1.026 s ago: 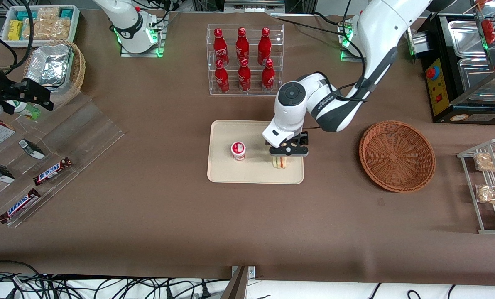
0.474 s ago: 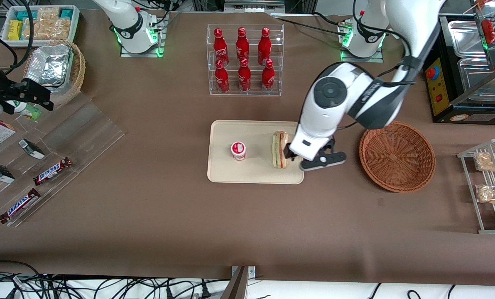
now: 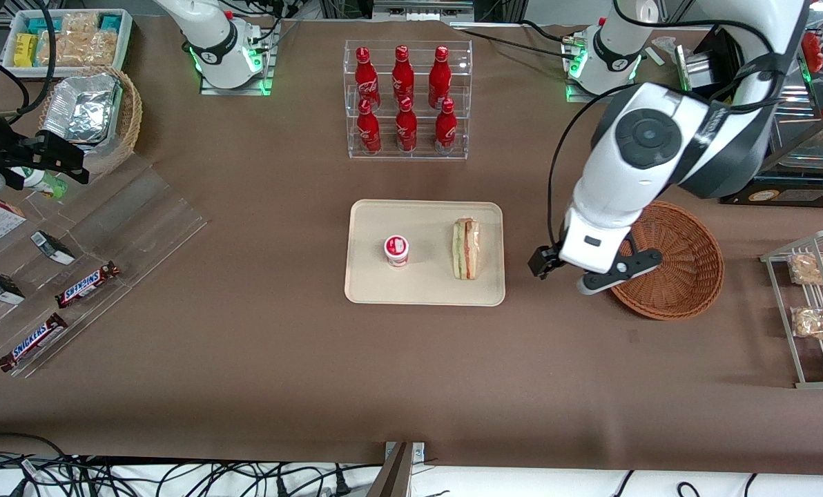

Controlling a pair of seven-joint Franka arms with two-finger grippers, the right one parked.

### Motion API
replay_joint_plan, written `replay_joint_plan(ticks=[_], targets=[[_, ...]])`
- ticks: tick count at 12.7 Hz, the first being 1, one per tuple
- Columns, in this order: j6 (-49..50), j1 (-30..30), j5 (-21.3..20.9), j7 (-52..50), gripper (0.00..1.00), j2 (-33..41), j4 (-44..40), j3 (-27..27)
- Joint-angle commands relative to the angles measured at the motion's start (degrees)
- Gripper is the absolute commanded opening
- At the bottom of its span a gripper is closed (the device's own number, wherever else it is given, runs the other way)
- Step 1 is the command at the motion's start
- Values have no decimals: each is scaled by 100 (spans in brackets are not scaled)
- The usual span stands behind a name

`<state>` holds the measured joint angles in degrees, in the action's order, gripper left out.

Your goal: Place sandwich from basket to tray

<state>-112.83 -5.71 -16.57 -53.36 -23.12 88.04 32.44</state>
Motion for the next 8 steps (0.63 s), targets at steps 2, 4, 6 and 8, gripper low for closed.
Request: replay_joint_plan(ticks=[2, 4, 6, 8], targets=[[427, -518, 601, 851, 100, 421, 47, 52], [621, -764, 890, 1352, 100, 562, -6, 26], [989, -757, 1154, 2036, 100, 860, -6, -262], [1244, -608, 1611, 2783, 100, 1229, 64, -859]])
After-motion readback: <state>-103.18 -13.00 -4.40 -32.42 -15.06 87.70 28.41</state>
